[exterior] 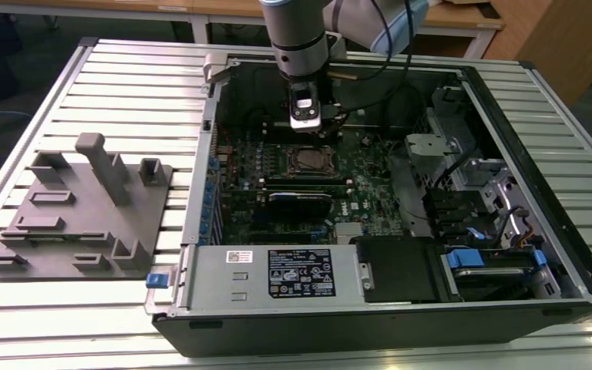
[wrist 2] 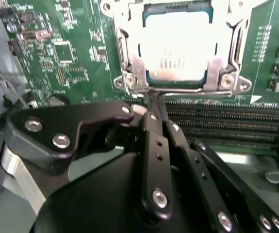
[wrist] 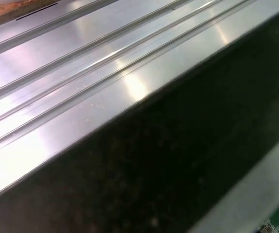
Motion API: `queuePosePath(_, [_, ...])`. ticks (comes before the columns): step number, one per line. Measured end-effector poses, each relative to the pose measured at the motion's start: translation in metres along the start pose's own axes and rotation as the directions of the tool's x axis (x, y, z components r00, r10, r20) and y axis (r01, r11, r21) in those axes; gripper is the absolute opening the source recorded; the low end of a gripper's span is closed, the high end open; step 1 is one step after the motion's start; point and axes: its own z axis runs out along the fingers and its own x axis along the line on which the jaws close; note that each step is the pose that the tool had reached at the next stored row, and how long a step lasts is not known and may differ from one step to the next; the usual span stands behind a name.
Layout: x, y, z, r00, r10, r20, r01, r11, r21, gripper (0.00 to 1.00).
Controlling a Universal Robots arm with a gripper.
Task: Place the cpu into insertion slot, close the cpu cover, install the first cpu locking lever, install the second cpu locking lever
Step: 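Install the first cpu locking lever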
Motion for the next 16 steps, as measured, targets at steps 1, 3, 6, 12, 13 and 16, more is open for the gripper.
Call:
queuePosePath(1, [0.0000, 0.0000, 0.0000, 1.0000, 0.000, 0.0000, 0.000, 1.0000, 0.0000, 0.11])
queuePosePath(3, [0.0000, 0.0000, 0.0001, 1.0000, 0.000, 0.0000, 0.000, 1.0000, -0.0002, 0.11])
queuePosePath(6, [0.0000, 0.0001, 0.0001, 1.0000, 0.000, -0.0001, 0.000, 1.0000, -0.0006, 0.11])
queuePosePath(12, [-0.0015, 0.0015, -0.0072, 1.0000, 0.000, -0.0001, 0.000, 1.0000, -0.0008, 0.11])
queuePosePath(13, [-0.0018, 0.0018, -0.0090, 1.0000, 0.000, -0.0001, 0.000, 1.0000, -0.0007, 0.11])
queuePosePath(16, [-0.0029, 0.0028, -0.0143, 1.0000, 0.000, -0.0001, 0.000, 1.0000, -0.0007, 0.11])
